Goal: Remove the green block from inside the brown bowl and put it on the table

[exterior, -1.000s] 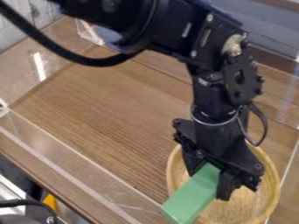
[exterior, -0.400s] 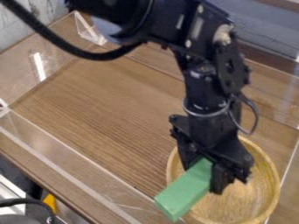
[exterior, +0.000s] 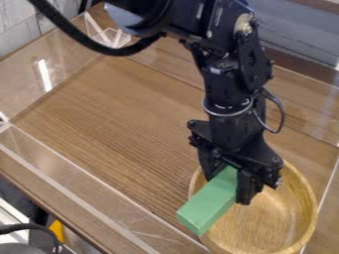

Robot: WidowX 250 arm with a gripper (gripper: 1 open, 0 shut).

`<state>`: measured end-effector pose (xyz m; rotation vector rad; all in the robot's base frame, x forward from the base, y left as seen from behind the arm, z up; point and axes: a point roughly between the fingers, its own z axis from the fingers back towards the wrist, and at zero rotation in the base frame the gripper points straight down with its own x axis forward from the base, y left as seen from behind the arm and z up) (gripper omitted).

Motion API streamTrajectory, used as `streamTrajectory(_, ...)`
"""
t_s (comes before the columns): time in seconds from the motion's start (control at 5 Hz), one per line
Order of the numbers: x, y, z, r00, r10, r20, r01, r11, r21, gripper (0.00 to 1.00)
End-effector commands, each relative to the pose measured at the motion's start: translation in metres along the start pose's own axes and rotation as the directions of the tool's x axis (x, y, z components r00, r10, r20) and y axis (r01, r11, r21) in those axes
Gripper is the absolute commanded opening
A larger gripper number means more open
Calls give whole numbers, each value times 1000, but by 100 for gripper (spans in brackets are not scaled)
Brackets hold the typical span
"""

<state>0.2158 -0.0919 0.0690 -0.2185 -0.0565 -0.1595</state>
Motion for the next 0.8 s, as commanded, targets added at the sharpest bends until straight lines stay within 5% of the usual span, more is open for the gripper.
streamTrajectory(0.0,10,0,14,997,64,49,-64,998,-6,0)
streamTrajectory(0.6,8,4,19,996,82,38,-81,996,-24,0)
